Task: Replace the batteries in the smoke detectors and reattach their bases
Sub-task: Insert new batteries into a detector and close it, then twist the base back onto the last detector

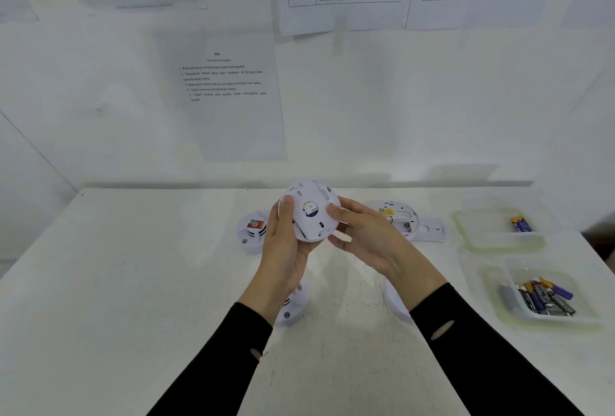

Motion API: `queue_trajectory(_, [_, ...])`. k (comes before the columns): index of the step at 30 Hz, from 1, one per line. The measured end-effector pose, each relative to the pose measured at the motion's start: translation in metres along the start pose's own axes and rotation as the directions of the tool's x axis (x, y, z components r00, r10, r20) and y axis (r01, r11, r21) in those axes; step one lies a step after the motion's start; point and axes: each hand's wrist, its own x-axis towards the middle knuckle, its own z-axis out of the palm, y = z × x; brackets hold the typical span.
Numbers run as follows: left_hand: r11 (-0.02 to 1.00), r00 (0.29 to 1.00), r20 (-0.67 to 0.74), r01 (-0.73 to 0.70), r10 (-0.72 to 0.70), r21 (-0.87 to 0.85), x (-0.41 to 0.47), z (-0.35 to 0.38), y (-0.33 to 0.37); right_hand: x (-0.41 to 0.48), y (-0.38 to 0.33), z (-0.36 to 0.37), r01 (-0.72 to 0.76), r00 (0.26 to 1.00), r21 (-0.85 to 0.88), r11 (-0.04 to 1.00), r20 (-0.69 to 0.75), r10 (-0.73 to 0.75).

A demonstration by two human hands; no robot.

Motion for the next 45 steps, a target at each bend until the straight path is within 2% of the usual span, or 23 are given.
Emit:
queue_trajectory(8, [0.998, 0.997, 0.076, 0.028, -0.024, -0.053, 0.005, -0.005, 0.003, 0.003, -0.001, -0.005, -0.088, 0.993, 0.111, 0.99, 0.089, 0.078])
queue_trajectory(11, [0.997, 0.995, 0.087, 0.046, -0.041, -0.057, 0.006, -0.005, 0.007, 0.004, 0.0, -0.005, -0.081, 0.993, 0.158, 0.984, 0.102, 0.066])
queue_trajectory(16, [0.991, 0.992, 0.05, 0.122, -0.119, -0.059, 0.009, -0.005, 0.009, 0.002, 0.006, -0.006, 0.033, 0.999, 0.001, 0.999, 0.035, -0.033])
queue_trajectory(20, [0.989, 0.994, 0.002, 0.109, -0.11, 0.096, 0.014, -0.01, 0.003, 0.004, 0.012, -0.009, 0.047, 0.998, -0.035, 0.998, 0.048, -0.045])
queue_trajectory(21, [0.984, 0.995, -0.008, 0.096, -0.096, 0.152, 0.014, -0.012, 0.003, 0.006, 0.013, -0.01, 0.077, 0.997, -0.09, 0.993, 0.028, -0.075])
queue_trajectory(23, [0.974, 0.994, -0.08, 0.095, -0.08, 0.204, 0.017, -0.019, 0.004, 0.013, 0.017, -0.015, 0.212, 0.963, -0.355, 0.911, -0.081, -0.255])
queue_trajectory(24, [0.976, 0.99, -0.122, 0.091, -0.068, 0.198, 0.019, -0.023, 0.004, 0.018, 0.021, -0.02, 0.284, 0.915, -0.507, 0.814, -0.111, -0.388])
queue_trajectory(26, [0.979, 0.985, -0.163, 0.086, -0.056, 0.183, 0.021, -0.032, 0.008, 0.03, 0.034, -0.027, 0.395, 0.792, -0.729, 0.559, -0.037, -0.609])
queue_trajectory(27, [0.979, 0.984, -0.169, 0.089, -0.058, 0.185, 0.022, -0.037, 0.009, 0.036, 0.043, -0.031, 0.409, 0.741, -0.816, 0.408, 0.037, -0.67])
queue_trajectory(29, [0.977, 0.981, -0.181, 0.1, -0.065, 0.189, 0.022, -0.044, 0.01, 0.048, 0.06, -0.036, 0.343, 0.701, -0.931, 0.126, 0.164, -0.694])
queue_trajectory(30, [0.976, 0.979, -0.188, 0.109, -0.073, 0.189, 0.021, -0.046, 0.01, 0.053, 0.067, -0.038, 0.301, 0.701, -0.954, 0.021, 0.206, -0.682])
queue_trajectory(32, [0.974, 0.976, -0.197, 0.129, -0.092, 0.185, 0.02, -0.051, 0.008, 0.059, 0.076, -0.038, 0.249, 0.711, -0.963, -0.106, 0.256, -0.656])
queue_trajectory(34, [0.974, 0.974, -0.201, 0.137, -0.1, 0.179, 0.02, -0.057, 0.006, 0.063, 0.083, -0.037, 0.236, 0.715, -0.958, -0.16, 0.283, -0.639])
queue_trajectory(41, [0.944, 0.961, -0.196, 0.238, -0.194, 0.229, 0.033, -0.063, -0.003, 0.058, 0.098, -0.051, 0.219, 0.762, -0.955, -0.202, 0.296, -0.576])
queue_trajectory(43, [0.916, 0.956, -0.18, 0.276, -0.231, 0.292, 0.04, -0.056, -0.008, 0.055, 0.098, -0.051, 0.229, 0.749, -0.956, -0.182, 0.293, -0.594])
queue_trajectory(44, [0.896, 0.956, -0.173, 0.285, -0.238, 0.341, 0.044, -0.051, -0.011, 0.053, 0.099, -0.049, 0.236, 0.749, -0.962, -0.139, 0.271, -0.604])
queue_trajectory(45, [0.873, 0.957, -0.169, 0.286, -0.237, 0.394, 0.048, -0.045, -0.014, 0.051, 0.101, -0.047, 0.241, 0.755, -0.969, -0.05, 0.22, -0.618])
